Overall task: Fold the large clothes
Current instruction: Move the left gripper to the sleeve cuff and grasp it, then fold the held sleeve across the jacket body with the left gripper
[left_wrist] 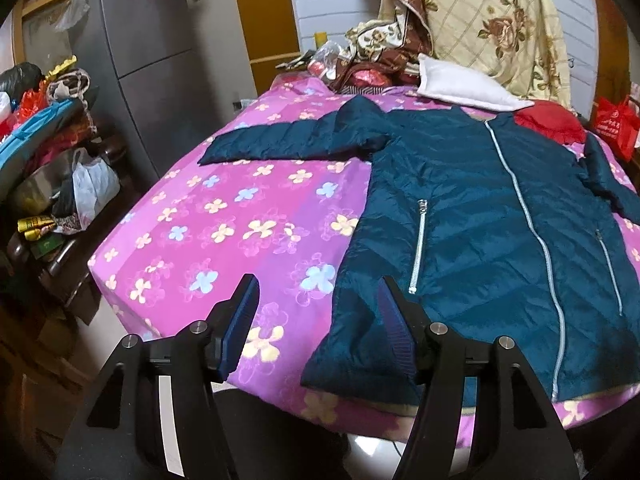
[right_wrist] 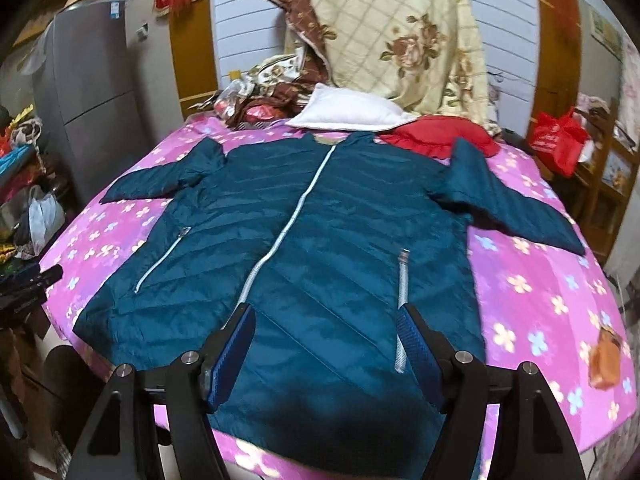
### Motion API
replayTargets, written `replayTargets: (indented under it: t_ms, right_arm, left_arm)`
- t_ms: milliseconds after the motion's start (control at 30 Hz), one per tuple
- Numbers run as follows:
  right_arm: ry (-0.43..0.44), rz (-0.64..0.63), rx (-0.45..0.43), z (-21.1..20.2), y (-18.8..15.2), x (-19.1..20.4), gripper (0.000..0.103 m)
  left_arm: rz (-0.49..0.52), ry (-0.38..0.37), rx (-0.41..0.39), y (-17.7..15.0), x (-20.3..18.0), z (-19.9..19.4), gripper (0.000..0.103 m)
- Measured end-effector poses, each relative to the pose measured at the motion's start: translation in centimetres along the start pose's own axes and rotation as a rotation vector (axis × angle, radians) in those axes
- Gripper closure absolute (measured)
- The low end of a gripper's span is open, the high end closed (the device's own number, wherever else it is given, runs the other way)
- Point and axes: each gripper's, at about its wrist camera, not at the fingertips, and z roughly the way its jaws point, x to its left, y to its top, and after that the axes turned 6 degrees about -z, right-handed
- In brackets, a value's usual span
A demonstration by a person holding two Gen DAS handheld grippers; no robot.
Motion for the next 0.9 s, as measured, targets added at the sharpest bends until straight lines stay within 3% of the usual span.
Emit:
replayTargets:
  t_ms: [167,500,733,900]
  right_arm:
    - [0.026,-0.023,0.02,3.2,2.0,1.7,0.032]
    - [0.097,0.024,0.001,8.9,6.5,3.6,0.032]
    - [0.161,0.101,0.023,14.4,8.1,3.4,0.032]
    - [0.189,0.098,0.014,17.3,7.8,3.8,0.032]
  left_arm:
    - [0.002,0.004,0.014,1.4,0.1,2.7,0.042]
    - [-0.095,0.001,0.042,7.1,3.5,9.0,0.042]
    - [-0.349,-0.119,0.143,11.8,8.9,16.3,0.041]
    - [-0.485,-0.129,0.143,15.7,12.1,21.4,0.042]
